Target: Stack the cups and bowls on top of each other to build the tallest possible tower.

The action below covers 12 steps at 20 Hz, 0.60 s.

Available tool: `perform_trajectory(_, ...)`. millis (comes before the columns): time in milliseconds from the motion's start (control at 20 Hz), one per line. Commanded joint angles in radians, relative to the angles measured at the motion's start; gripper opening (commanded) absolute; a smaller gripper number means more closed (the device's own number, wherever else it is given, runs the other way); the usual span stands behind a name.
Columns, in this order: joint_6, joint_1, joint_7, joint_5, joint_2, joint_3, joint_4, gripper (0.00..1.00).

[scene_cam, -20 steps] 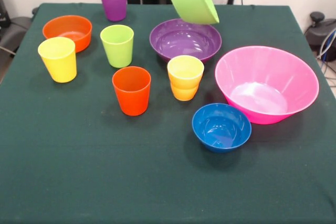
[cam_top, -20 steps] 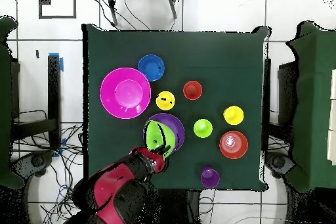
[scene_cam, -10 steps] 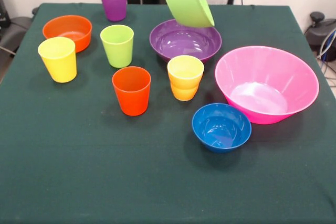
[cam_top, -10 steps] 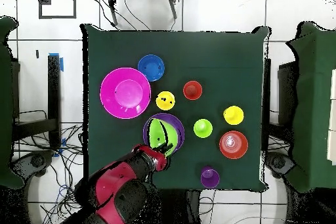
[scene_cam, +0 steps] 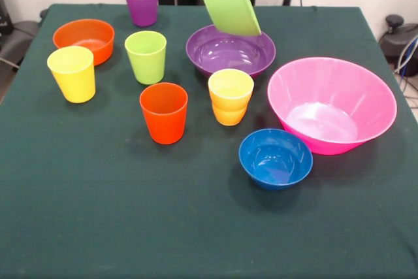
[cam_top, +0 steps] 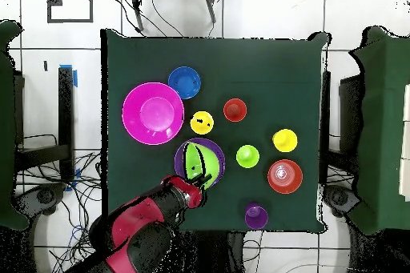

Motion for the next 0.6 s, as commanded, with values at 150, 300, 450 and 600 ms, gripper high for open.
perform_trajectory(150, -0.057, 0.033, 0.225, 0.108, 0.124, 0.007, -0.066, 0.0)
perform_trajectory(300, -0.064, 0.043, 0.224, 0.129, 0.146, -0.006, -0.062, 0.0)
perform_trajectory(450, -0.076, 0.043, 0.22, 0.148, 0.158, -0.007, -0.059, 0.0)
perform_trajectory(600, -0.091, 0.047, 0.226, 0.178, 0.185, -0.007, -0.06, 0.0)
